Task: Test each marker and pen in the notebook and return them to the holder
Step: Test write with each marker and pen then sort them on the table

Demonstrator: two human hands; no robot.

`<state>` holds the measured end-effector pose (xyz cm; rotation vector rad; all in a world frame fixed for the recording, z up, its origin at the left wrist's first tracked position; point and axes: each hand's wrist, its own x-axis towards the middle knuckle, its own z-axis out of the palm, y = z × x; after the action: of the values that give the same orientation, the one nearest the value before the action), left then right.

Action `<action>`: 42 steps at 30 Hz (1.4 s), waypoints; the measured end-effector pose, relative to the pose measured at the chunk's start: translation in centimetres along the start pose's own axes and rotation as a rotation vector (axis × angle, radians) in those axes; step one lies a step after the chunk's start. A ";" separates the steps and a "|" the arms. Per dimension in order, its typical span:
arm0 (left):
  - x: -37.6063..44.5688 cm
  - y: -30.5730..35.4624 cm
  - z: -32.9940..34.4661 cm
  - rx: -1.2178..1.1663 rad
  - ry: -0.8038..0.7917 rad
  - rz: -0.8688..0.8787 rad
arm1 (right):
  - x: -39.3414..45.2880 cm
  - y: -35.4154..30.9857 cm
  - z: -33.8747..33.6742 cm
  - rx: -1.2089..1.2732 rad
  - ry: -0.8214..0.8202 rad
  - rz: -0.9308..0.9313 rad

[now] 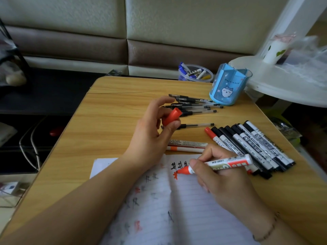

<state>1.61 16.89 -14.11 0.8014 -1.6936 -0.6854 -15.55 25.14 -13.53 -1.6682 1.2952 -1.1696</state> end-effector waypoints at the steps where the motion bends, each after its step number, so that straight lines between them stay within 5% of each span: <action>1: 0.0 0.1 0.0 -0.013 -0.002 -0.001 | 0.0 -0.1 0.0 -0.007 0.003 0.001; 20: 0.2 -0.2 0.1 0.108 -0.033 0.060 | 0.4 -0.6 -2.5 0.439 0.320 -0.018; 32: 0.2 0.1 0.4 0.145 -0.169 0.270 | 0.3 -1.1 -2.1 0.366 0.202 0.026; 42: 0.1 1.1 0.6 0.157 -0.205 0.270 | 0.2 -1.6 -2.4 0.328 0.179 0.018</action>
<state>0.78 17.46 -13.35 0.6087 -2.0167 -0.4644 -17.25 25.30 -11.19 -1.3368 1.1468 -1.4597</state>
